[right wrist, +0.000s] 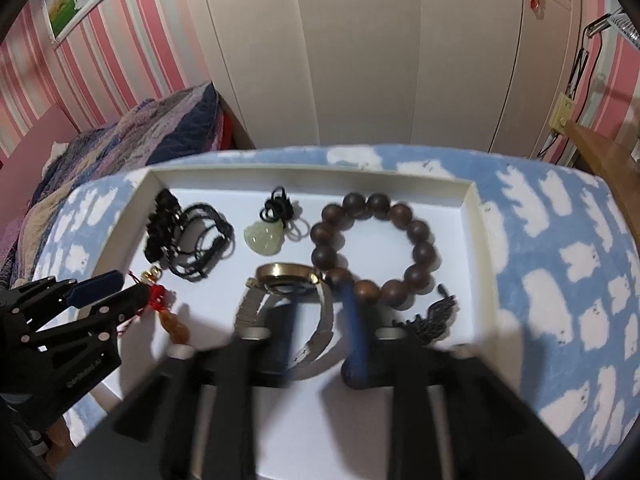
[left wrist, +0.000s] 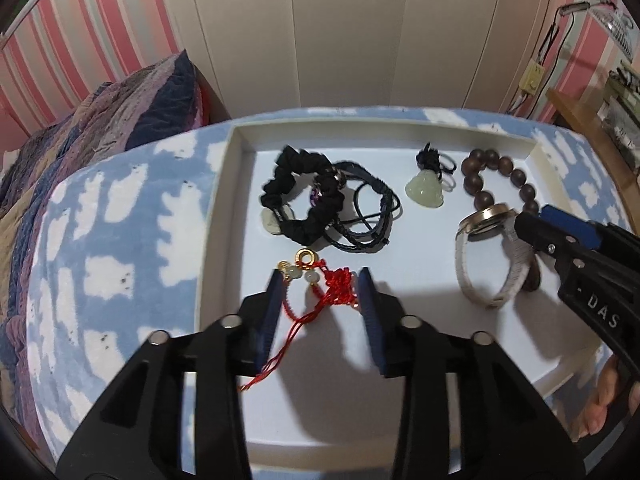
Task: Organize jewelry
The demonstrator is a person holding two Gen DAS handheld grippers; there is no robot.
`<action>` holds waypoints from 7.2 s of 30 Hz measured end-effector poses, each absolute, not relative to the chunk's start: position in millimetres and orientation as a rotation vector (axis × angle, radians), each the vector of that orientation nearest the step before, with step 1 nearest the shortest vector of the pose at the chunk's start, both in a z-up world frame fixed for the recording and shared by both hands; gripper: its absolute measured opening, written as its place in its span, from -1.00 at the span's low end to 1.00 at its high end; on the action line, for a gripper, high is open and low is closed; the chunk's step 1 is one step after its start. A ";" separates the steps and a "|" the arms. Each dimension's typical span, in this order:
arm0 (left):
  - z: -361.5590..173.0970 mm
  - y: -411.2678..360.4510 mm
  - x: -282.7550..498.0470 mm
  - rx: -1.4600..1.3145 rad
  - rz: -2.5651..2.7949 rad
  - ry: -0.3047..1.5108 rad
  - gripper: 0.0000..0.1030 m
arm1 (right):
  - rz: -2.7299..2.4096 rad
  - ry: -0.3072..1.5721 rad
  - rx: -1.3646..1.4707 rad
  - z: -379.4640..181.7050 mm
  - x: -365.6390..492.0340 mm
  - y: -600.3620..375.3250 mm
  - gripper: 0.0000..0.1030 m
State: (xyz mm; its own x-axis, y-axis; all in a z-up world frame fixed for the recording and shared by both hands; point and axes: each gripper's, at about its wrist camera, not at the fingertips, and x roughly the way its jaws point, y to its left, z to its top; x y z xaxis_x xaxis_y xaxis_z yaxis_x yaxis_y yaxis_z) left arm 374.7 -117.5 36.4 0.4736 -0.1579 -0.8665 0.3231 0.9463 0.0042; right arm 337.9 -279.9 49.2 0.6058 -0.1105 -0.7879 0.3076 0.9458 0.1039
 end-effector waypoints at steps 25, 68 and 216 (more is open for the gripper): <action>76.2 -18.3 199.3 0.030 -0.191 0.918 0.94 | -0.340 0.845 0.133 65.5 143.9 -266.1 0.67; -8.8 -3.9 90.1 0.102 -0.178 1.079 0.23 | -0.349 0.996 0.188 -7.1 72.7 -255.6 0.04; 46.3 -47.8 122.4 0.090 -0.170 0.681 0.94 | -0.359 0.656 0.122 51.7 84.3 -203.0 0.86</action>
State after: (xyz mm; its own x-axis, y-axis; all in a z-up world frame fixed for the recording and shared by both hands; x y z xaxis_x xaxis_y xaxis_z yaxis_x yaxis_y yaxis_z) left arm 122.4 -47.8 46.3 0.7640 -0.1264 -0.6328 0.1853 0.9823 0.0276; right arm 84.3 -203.0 51.7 0.7337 -0.2878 -0.6156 0.3640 0.9314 -0.0017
